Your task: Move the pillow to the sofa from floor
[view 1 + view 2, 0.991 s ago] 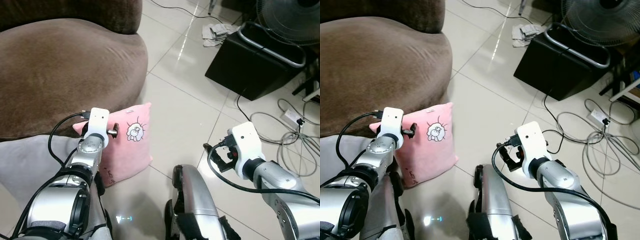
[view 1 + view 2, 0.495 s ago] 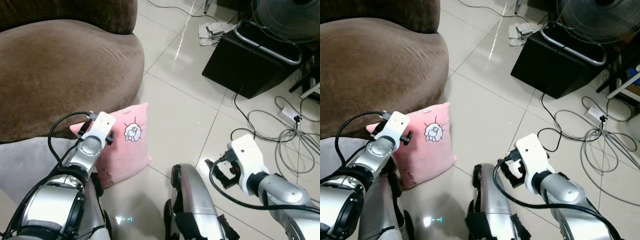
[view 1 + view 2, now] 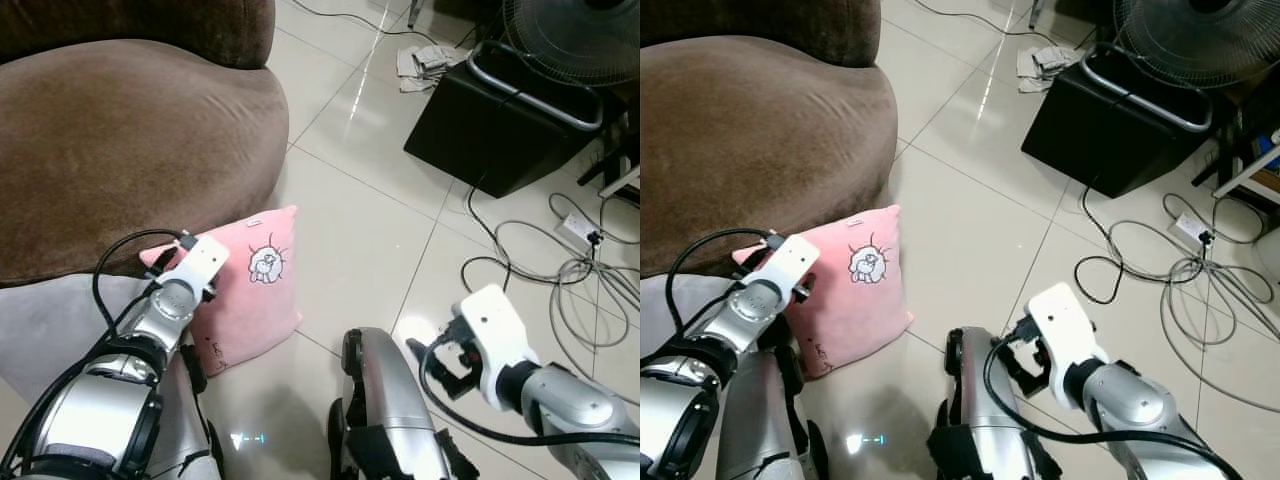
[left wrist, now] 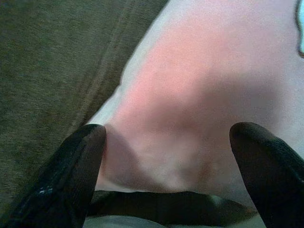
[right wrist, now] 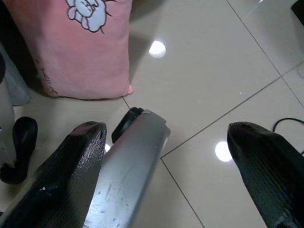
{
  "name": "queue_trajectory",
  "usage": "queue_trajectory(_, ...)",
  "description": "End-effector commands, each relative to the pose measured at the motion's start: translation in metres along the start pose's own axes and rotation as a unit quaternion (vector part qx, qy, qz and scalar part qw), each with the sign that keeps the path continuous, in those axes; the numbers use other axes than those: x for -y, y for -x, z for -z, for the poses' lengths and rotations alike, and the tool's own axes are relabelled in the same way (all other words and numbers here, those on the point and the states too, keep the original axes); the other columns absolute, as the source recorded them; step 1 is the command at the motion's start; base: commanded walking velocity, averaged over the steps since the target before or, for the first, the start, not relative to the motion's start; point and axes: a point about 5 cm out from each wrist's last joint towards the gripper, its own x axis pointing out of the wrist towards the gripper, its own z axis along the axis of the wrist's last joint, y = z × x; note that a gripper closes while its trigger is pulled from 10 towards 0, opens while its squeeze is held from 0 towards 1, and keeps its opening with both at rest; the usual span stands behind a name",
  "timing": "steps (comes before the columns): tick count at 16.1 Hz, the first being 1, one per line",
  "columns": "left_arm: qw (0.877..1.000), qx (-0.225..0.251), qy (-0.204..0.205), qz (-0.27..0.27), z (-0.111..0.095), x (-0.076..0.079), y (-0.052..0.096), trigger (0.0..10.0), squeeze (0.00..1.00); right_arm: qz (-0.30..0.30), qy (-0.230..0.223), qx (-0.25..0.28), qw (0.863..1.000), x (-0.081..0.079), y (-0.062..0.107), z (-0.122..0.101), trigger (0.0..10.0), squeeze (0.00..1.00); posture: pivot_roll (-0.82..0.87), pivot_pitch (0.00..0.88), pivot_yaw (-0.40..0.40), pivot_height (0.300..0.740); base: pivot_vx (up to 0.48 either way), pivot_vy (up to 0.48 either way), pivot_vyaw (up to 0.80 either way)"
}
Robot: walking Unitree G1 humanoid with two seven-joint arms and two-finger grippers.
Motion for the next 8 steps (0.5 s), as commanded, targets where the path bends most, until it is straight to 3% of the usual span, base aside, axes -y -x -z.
queue_trajectory(1, 0.998, -0.027, 0.005, 0.052, 0.0142, 0.019, 0.0028, 10.0, 0.0, 0.0, 0.002, -0.003, 1.0, -0.0004, 0.0049, 0.0006, 10.0, 0.0, -0.28, 0.22, -0.192, 0.531, 0.0, 0.0, 0.0)
queue_trajectory(7, 0.996, -0.029, -0.002, 0.081, 0.0175, 0.0254, 0.0041, 10.0, 0.0, -0.002, 0.003, -0.005, 1.0, -0.0023, 0.007, 0.0016, 10.0, 0.0, -0.28, 0.214, -0.193, 0.531, 0.0, 0.0, 0.0)
queue_trajectory(8, 0.996, -0.02, -0.013, 0.089, 0.0162, 0.027, 0.0043, 9.6, 0.0, -0.003, 0.002, -0.007, 1.0, -0.0031, 0.0079, 0.0028, 10.0, 0.0, -0.28, 0.216, -0.192, 0.531, 0.0, 0.0, 0.0)
